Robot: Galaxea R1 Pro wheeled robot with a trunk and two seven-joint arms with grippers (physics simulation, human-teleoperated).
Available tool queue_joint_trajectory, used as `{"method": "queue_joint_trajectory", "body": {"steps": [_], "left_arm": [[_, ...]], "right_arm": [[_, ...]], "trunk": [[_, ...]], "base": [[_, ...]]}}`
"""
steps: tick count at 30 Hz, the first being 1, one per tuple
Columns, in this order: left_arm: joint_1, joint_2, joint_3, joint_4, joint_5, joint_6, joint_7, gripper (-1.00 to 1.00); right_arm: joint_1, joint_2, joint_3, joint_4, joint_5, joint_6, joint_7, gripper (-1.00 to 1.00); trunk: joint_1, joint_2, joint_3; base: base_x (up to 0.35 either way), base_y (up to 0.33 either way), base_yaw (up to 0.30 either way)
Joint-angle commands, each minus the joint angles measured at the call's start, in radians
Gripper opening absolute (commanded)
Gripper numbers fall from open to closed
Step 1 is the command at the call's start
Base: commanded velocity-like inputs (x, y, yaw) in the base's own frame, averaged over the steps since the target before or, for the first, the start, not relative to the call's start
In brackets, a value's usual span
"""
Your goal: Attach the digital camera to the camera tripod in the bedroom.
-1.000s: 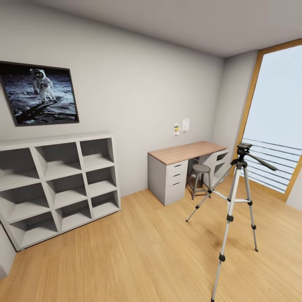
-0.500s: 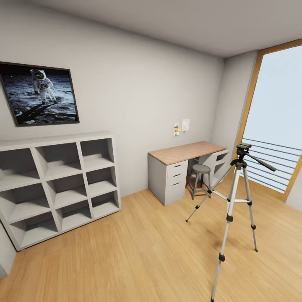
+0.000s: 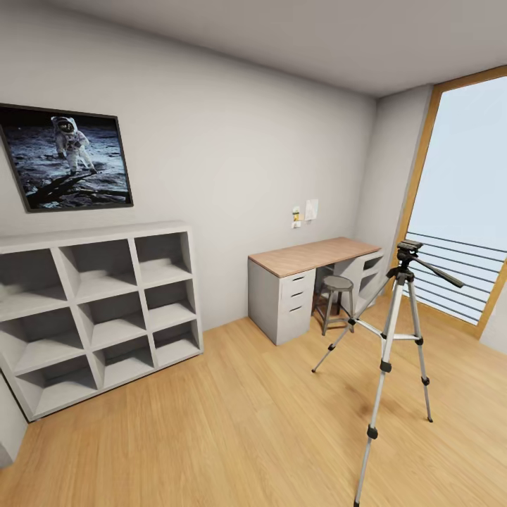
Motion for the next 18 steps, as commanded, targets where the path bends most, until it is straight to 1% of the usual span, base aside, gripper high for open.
{"method": "queue_joint_trajectory", "body": {"steps": [1,13,18], "left_arm": [[0.0,0.0,-0.009,0.0,0.006,0.003,0.004,-1.0],[0.0,-0.001,-0.009,-0.001,0.007,0.001,0.004,-1.0],[0.0,0.0,-0.008,0.0,0.007,0.002,0.004,-1.0]], "right_arm": [[-0.001,-0.001,-0.008,0.003,0.008,-0.006,0.002,1.0],[-0.001,-0.001,-0.008,0.003,0.008,-0.005,0.002,1.0],[-0.001,-0.001,-0.009,0.003,0.008,-0.005,0.002,1.0]], "trunk": [[0.0,-0.001,0.0],[0.0,-0.001,0.0],[0.0,-0.001,0.0]], "base": [[0.0,0.0,0.0],[0.003,0.0,0.0],[0.173,0.0,0.0]]}}
